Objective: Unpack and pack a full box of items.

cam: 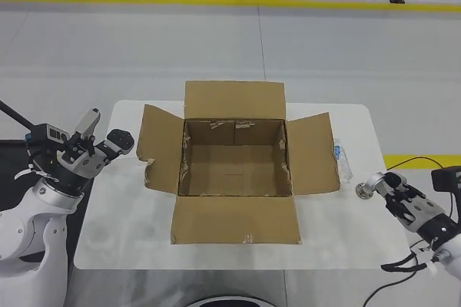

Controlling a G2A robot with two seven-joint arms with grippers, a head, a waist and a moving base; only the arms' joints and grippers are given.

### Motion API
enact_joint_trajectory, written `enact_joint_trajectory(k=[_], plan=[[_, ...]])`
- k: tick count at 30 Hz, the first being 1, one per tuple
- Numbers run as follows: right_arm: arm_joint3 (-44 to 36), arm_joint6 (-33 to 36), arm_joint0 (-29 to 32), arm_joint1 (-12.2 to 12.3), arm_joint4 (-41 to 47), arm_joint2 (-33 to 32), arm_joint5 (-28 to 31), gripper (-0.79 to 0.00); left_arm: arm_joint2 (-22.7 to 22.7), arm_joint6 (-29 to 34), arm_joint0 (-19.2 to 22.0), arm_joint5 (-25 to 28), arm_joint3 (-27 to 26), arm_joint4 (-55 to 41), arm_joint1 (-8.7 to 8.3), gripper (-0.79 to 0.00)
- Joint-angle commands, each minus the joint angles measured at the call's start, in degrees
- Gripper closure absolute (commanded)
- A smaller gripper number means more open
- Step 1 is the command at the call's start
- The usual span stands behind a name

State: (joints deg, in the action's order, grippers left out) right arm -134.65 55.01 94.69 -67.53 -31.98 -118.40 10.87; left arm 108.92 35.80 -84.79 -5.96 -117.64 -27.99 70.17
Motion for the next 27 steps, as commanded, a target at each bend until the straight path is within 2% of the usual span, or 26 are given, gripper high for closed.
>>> enact_joint_trajectory(k=[1, 12, 15, 21, 27], plan=[[0.0, 0.0, 0.0, 0.0, 0.0, 0.0, 0.0, 0.0, 0.0, 0.0, 0.0, 0.0, 0.0, 0.0, 0.0, -0.785], [0.1, -0.7, 0.3, 0.1, -0.9, 0.8, 0.4, 0.0, 0.0, 0.0, 0.0, 0.0, 0.0, 0.0, 0.0, -0.785], [0.3, -0.8, 0.1, 0.3, -4.9, 1.8, -3.4, 0.0, 0.0, 0.0, 0.0, 0.0, 0.0, 0.0, 0.0, -0.785], [2.5, 4.7, -2.9, 1.0, -13.9, 4.2, -10.5, 0.0, 0.0, 0.0, 0.0, 0.0, 0.0, 0.0, 0.0, -0.785], [7.1, 13.4, -7.3, 2.1, -23.7, 7.8, -13.2, 0.0, 0.0, 0.0, 0.0, 0.0, 0.0, 0.0, 0.0, -0.785]])
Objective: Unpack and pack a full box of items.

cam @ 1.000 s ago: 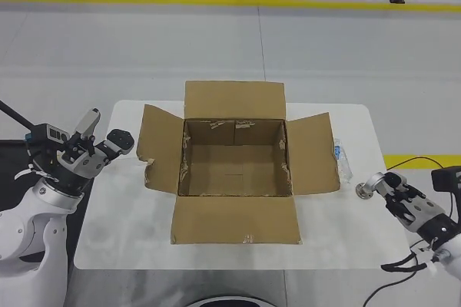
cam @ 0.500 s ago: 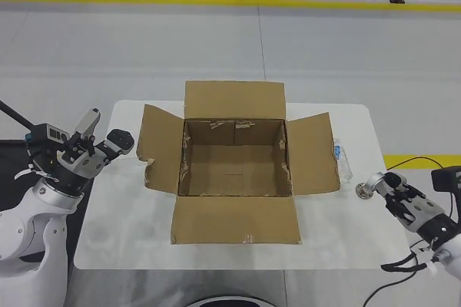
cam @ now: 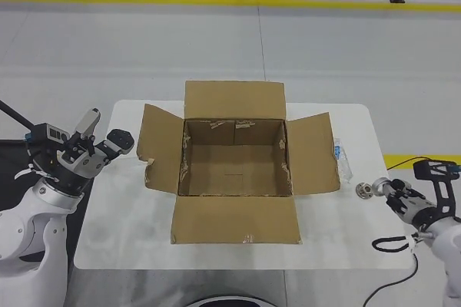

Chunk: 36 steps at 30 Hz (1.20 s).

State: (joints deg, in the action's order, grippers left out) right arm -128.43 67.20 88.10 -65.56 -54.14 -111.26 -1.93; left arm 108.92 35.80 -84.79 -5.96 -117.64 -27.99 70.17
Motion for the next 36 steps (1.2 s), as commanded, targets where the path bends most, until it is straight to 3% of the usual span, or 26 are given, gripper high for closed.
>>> enact_joint_trajectory(k=[1, 13, 21, 32, 36], plan=[[2.1, 2.3, -1.5, 0.3, -3.7, 1.4, -0.7, 0.0, 0.0, 0.0, 0.0, 0.0, 0.0, 0.0, 0.0, -0.785], [16.5, 12.1, -9.6, 1.3, -18.6, 11.4, 0.0, 0.0, 0.0, 0.0, 0.0, 0.0, 0.0, 0.0, 0.0, -0.785], [21.4, 15.7, -12.2, 1.5, -19.9, 14.6, 2.2, 0.0, 0.0, 0.0, 0.0, 0.0, 0.0, 0.0, 0.0, -0.785], [28.2, 14.9, -14.4, 1.2, -19.9, 18.8, 1.1, -0.003, 0.0, 0.0, 0.0, 0.0, 0.0, 0.0, 0.0, -0.785], [28.9, 14.7, -14.6, 1.2, -19.5, 19.2, 0.7, -0.246, 0.0, 0.0, 0.0, 0.0, 0.0, 0.0, 0.0, -0.785]])
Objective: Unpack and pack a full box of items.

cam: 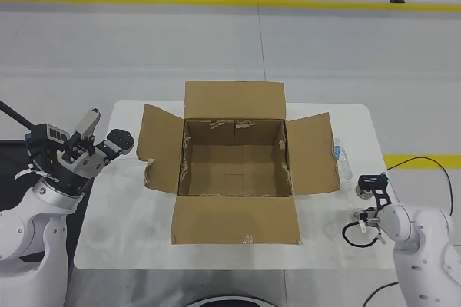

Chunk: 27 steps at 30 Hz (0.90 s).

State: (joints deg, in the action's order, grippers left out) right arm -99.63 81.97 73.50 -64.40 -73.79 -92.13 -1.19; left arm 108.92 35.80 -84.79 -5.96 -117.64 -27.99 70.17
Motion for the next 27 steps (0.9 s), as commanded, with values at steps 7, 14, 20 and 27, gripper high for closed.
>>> enact_joint_trajectory(k=[7, 14, 20, 27], plan=[[-0.1, -0.8, 0.3, 0.0, 1.1, -0.1, -0.9, -0.542, 0.0, 0.0, 0.0, 0.0, 0.0, 0.0, 0.0, -0.785], [-10.2, -4.5, 2.9, 0.1, 7.0, -6.8, -4.1, -0.785, 0.0, 0.0, 0.0, 0.0, 0.0, 0.0, 0.0, -0.785], [-19.8, -9.5, 4.4, -0.3, 26.8, -16.7, -7.9, -0.785, 0.0, 0.0, 0.0, 0.0, 0.0, 0.0, 0.0, -0.785], [-16.4, -7.0, 1.7, -0.1, 44.9, -16.1, -2.9, -0.785, -0.1, -1.0, -0.4, 0.5, -0.1, -0.3, 0.0, -0.785]])
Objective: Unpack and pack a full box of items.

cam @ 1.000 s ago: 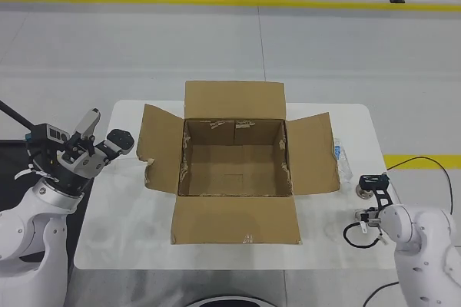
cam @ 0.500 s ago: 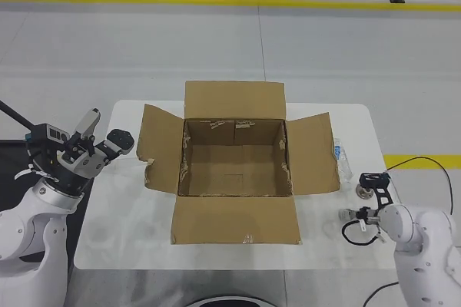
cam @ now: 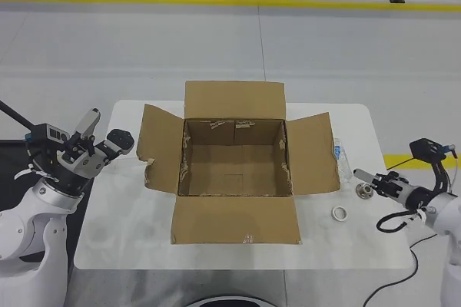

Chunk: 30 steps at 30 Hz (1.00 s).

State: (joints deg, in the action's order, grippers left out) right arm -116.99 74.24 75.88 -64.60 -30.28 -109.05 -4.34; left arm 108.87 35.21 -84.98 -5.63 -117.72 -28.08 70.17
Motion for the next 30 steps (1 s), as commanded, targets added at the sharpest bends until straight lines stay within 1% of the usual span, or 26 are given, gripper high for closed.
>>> enact_joint_trajectory(k=[1, 4, 8, 11, 16, 20, 30], plan=[[1.8, 1.8, -1.5, 0.2, 2.6, 1.9, 0.8, -0.785, 0.2, -0.7, -0.3, 0.4, -0.1, -0.4, -0.02, -0.785], [4.9, 4.5, -4.0, 0.5, 6.3, 4.4, 2.9, -0.785, 0.5, -1.9, -0.8, 0.8, -0.2, -0.8, -0.05, -0.785], [6.8, 5.4, -5.9, 0.9, 7.2, 7.8, 3.9, -0.785, 0.4, -2.9, -1.0, 1.0, -0.5, -0.8, -0.14, -0.785], [7.1, 4.5, -6.8, 1.0, 7.8, 10.3, 3.5, -0.785, 0.4, -2.9, -1.0, 1.0, -0.5, -0.7, -0.17, -0.785], [7.0, 1.5, -7.7, 1.0, 8.4, 13.7, 1.0, -0.785, 0.4, -2.9, -1.0, 1.0, -0.5, -0.7, -0.17, -0.785], [6.8, 1.1, -8.4, 1.2, 7.8, 16.3, 0.7, -0.785, 0.4, -2.9, -1.0, 1.0, -0.5, -0.7, -0.17, -0.785], [3.1, -0.9, -7.2, 1.7, 6.2, 20.5, -0.7, -0.785, 0.4, -2.9, -1.0, 1.0, -0.5, -0.7, -0.17, -0.785]])
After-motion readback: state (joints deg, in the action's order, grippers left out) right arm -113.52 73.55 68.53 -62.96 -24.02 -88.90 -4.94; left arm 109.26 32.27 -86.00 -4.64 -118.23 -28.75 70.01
